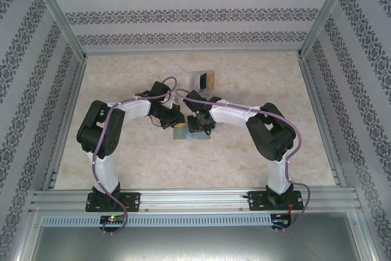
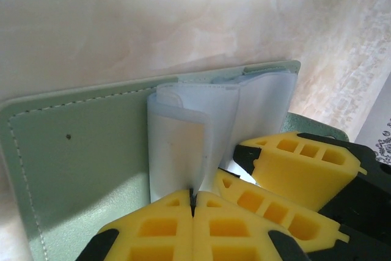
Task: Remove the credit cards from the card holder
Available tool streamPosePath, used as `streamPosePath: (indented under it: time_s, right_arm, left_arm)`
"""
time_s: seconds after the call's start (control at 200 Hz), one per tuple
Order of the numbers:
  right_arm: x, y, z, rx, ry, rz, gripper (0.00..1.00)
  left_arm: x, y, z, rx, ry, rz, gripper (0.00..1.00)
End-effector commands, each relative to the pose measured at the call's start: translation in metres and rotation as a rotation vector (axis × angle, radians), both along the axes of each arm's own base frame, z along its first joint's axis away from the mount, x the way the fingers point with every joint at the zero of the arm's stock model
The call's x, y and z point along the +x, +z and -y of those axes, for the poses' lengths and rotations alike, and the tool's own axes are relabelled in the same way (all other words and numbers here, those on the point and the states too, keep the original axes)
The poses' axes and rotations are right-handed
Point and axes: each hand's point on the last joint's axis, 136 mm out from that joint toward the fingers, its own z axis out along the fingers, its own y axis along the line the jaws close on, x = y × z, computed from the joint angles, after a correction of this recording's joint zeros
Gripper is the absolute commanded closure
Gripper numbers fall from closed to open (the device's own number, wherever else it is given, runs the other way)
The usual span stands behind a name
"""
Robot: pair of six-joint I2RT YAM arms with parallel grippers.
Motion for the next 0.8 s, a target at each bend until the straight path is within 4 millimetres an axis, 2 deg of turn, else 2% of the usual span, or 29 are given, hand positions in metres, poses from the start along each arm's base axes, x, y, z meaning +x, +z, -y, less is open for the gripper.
streamPosePath:
  time_s: [0.0,0.15,0.27,0.305,0.435,0.61,0.699,0.794]
  right_arm:
    - [-0.009,-0.017,0.012,-0.011,-0.03,-0.047,0.67]
    - [-0.003,0.011,0.002,0.092,-0.018,0.018,0.65]
    - [0.007,0.049,-0.002,0.155,-0.006,0.123,0.62]
    - [0.01,0.061,-0.002,0.173,-0.01,0.158,0.61]
    - [0.018,0.098,0.006,0.218,-0.045,0.275,0.5]
    - [0.029,0.138,0.036,0.242,-0.125,0.399,0.37]
    - [0.036,0.157,0.06,0.216,-0.17,0.47,0.3]
    - [0.043,0.176,0.094,0.179,-0.233,0.546,0.25]
  left_arm:
    - [-0.007,-0.009,0.007,-0.016,-0.017,-0.029,1.0]
    - [-0.003,-0.002,0.006,-0.004,0.006,-0.011,1.0]
    - [0.004,0.015,-0.003,0.05,0.027,0.045,0.86]
    - [0.005,0.02,-0.006,0.069,0.033,0.059,0.78]
    - [0.009,0.041,-0.02,0.131,0.056,0.113,0.59]
    - [0.017,0.075,-0.052,0.26,0.111,0.212,0.39]
    - [0.021,0.094,-0.081,0.39,0.154,0.276,0.3]
    - [0.023,0.116,-0.117,0.542,0.217,0.349,0.21]
